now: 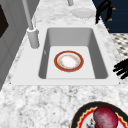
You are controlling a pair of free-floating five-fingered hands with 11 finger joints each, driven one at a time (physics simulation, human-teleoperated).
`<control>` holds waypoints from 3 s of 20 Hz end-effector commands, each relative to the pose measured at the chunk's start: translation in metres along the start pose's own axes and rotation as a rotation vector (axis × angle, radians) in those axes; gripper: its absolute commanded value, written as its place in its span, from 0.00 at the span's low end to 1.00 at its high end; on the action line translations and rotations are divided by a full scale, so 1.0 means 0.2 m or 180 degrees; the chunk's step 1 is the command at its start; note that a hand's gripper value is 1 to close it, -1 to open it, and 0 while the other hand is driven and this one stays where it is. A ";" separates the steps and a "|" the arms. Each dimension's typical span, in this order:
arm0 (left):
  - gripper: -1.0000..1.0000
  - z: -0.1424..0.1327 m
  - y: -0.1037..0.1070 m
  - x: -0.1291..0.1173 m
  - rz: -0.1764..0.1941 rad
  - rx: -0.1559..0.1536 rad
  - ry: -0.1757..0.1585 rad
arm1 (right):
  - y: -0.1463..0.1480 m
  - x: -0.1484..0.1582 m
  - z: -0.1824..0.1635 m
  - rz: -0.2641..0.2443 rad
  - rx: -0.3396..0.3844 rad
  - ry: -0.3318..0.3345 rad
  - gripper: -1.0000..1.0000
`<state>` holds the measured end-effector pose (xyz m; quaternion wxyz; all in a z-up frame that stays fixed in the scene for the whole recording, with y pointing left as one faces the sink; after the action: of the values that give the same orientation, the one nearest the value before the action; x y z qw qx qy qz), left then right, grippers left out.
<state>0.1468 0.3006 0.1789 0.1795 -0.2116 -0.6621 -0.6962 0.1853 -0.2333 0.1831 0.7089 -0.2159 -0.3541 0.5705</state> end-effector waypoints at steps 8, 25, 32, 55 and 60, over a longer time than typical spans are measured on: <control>0.00 0.14 0.14 0.02 -0.0126 0.0127 0.0247 | 0.00 0.00 0.00 -0.0005 -0.0003 0.0001 0.50; 0.00 0.35 0.42 0.07 -0.0022 0.0082 0.0248 | 0.00 0.00 0.00 -0.0009 -0.0005 0.0003 0.50; 0.00 0.52 0.49 0.04 0.0063 0.0025 0.0216 | 0.00 0.00 0.00 -0.0009 -0.0006 0.0003 0.50; 0.00 0.82 0.39 -0.42 0.0546 -0.0005 0.0120 | 0.00 0.00 0.00 -0.0010 -0.0006 0.0003 0.50; 0.00 0.82 0.37 -0.52 0.0519 0.0030 0.0218 | 0.00 0.00 0.00 -0.0010 -0.0006 0.0003 0.50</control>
<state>0.2739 0.4560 0.1994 0.2481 -0.2458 -0.6335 -0.6904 0.1853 -0.2332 0.1830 0.7098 -0.2162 -0.3546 0.5689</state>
